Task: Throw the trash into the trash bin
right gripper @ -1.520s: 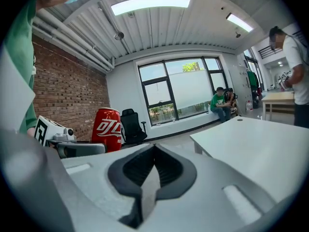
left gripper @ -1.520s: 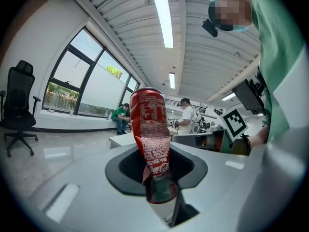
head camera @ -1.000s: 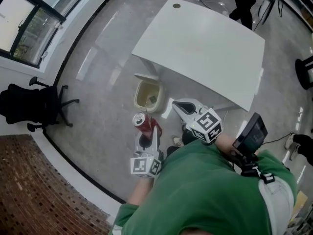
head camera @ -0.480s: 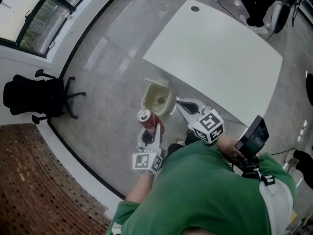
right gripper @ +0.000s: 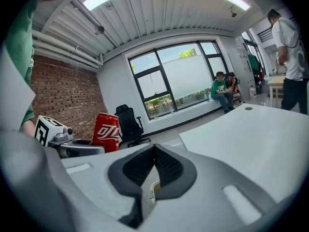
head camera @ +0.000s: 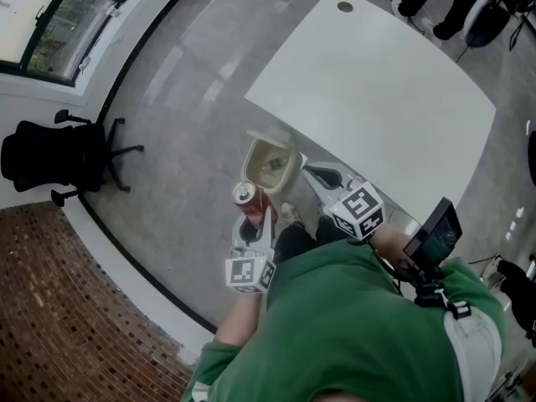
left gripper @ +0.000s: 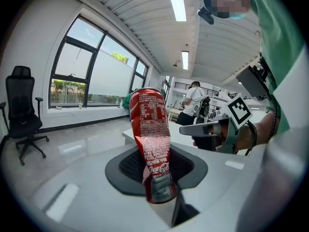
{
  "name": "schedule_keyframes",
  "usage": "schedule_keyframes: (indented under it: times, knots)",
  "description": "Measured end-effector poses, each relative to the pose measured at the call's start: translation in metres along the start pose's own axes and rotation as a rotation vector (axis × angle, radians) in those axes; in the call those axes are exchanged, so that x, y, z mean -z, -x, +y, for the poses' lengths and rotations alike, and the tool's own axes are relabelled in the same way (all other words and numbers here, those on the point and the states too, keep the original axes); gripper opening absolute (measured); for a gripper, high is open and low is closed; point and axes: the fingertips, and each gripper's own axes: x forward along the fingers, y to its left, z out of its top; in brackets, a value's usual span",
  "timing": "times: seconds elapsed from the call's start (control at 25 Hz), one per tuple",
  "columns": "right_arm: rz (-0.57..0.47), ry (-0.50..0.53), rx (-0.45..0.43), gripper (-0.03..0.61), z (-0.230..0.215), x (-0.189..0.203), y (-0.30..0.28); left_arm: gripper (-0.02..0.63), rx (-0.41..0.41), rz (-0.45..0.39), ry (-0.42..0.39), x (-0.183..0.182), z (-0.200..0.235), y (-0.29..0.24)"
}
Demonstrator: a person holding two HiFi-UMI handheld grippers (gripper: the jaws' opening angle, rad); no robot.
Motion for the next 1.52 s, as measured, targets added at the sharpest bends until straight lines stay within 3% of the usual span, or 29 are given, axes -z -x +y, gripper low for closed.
schedule_keyframes:
  times: [0.64,0.84,1.24,1.52]
  knots:
    - [0.144,-0.024,0.064,0.003,-0.017,0.037,-0.067,0.109,0.097,0.183,-0.050,0.058,0.059,-0.063]
    - [0.190,-0.058,0.067,0.003,-0.024,0.066,-0.096,0.109,0.101,0.270,-0.040,0.103,0.081,-0.085]
    - [0.298,-0.082,0.060,0.003,-0.028,0.138,-0.134,0.109,0.154,0.406,-0.102,0.201,0.101,-0.121]
    - [0.348,-0.090,0.062,0.003,-0.041,0.189,-0.157,0.109,0.161,0.459,-0.136,0.260,0.122,-0.149]
